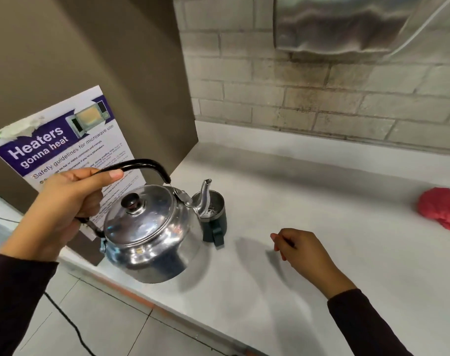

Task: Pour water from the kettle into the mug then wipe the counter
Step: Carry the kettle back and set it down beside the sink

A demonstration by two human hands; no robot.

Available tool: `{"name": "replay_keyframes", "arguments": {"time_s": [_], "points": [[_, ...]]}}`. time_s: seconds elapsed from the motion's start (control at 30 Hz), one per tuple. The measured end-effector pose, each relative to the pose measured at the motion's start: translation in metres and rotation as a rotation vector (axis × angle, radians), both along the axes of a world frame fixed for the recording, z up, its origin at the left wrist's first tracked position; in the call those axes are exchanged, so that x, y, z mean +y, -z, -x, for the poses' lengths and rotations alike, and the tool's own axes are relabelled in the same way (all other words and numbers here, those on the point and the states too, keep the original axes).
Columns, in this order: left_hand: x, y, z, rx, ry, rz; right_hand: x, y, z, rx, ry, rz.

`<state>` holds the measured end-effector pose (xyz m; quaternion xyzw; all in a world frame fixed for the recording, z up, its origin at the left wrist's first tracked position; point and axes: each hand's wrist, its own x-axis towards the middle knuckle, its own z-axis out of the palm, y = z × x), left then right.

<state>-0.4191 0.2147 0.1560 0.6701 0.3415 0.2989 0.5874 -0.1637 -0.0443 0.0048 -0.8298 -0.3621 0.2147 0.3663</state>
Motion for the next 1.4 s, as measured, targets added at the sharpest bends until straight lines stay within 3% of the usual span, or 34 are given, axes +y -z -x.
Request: {"name": "replay_keyframes", "arguments": {"time_s": [0.33,0.73,1.1,1.4], "points": [[-0.072,-0.014,-0.143,-0.054,0.322,-0.038,-0.074,-0.005,-0.044,0.036,0.246,-0.072],[-0.171,0.040,-0.347,0.009,0.525,-0.030,-0.197,0.001,-0.111,0.057,0.557,-0.042],[-0.208,0.098,-0.487,0.061,0.546,-0.065,-0.231,0.013,-0.168,0.023,0.594,-0.002],[-0.189,0.127,-0.552,0.103,0.650,-0.187,-0.227,0.033,-0.210,0.018,0.575,0.018]]}}
